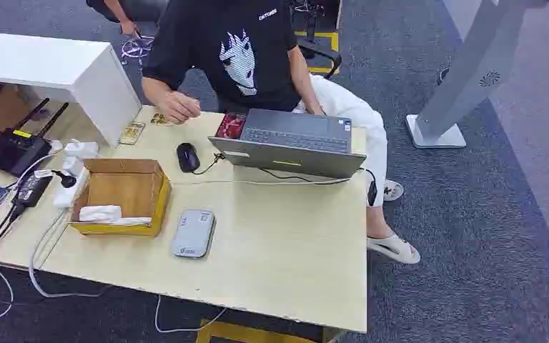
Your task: Pass the card to the sensor for recognition and then transmit it.
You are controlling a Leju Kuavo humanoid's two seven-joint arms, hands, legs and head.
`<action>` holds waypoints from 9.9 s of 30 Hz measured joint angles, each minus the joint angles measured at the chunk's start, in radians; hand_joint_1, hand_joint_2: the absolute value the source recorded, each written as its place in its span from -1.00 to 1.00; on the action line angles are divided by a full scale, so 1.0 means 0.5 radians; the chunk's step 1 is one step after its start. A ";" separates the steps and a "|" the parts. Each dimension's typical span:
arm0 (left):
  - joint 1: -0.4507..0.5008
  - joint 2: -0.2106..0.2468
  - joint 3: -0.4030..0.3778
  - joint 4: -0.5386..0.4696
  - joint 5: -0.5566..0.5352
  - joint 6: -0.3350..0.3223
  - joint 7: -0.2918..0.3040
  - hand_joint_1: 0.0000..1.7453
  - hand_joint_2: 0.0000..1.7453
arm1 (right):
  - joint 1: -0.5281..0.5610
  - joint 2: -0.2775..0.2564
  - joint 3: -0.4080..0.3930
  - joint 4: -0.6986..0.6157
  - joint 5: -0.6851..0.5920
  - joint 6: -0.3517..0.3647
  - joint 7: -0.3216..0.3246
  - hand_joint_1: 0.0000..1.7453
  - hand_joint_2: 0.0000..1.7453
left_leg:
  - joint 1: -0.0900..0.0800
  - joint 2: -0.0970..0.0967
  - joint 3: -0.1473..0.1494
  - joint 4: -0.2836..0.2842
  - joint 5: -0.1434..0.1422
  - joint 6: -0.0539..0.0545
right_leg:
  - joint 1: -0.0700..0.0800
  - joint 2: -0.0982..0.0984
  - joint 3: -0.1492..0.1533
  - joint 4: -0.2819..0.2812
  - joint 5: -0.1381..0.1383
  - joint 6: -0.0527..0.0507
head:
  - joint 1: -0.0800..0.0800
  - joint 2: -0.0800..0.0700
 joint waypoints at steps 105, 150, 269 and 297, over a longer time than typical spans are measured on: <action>-0.505 0.053 0.702 -2.285 -2.328 -0.627 -0.230 1.00 1.00 | -0.006 0.107 -0.346 0.043 0.722 0.378 0.166 -1.00 1.00 | 0.000 0.001 -0.001 0.002 0.003 -0.002 | 0.000 0.003 -0.003 0.002 0.002 -0.001 | 0.000 0.000; -0.236 0.040 -0.048 -2.397 -2.980 -0.785 0.006 1.00 1.00 | -0.004 0.129 -0.412 0.042 1.002 0.417 0.166 -1.00 1.00 | 0.000 0.000 -0.002 0.002 0.002 -0.002 | 0.000 0.001 -0.003 0.002 0.002 -0.002 | 0.000 0.000; -0.792 0.190 0.007 -2.247 -3.782 -0.842 0.416 1.00 1.00 | -0.028 0.174 -0.976 0.005 1.805 0.587 0.191 -1.00 1.00 | 0.001 0.000 -0.002 0.002 0.004 -0.003 | 0.001 0.001 -0.003 0.004 0.003 -0.002 | 0.000 0.000; -0.570 0.080 -0.030 -2.452 -3.821 -0.774 0.310 -1.00 1.00 | -0.038 0.187 -1.151 -0.010 1.948 0.603 0.214 -1.00 1.00 | 0.000 0.001 -0.002 0.002 0.004 -0.003 | 0.000 0.003 -0.004 0.004 0.002 -0.002 | 0.000 0.000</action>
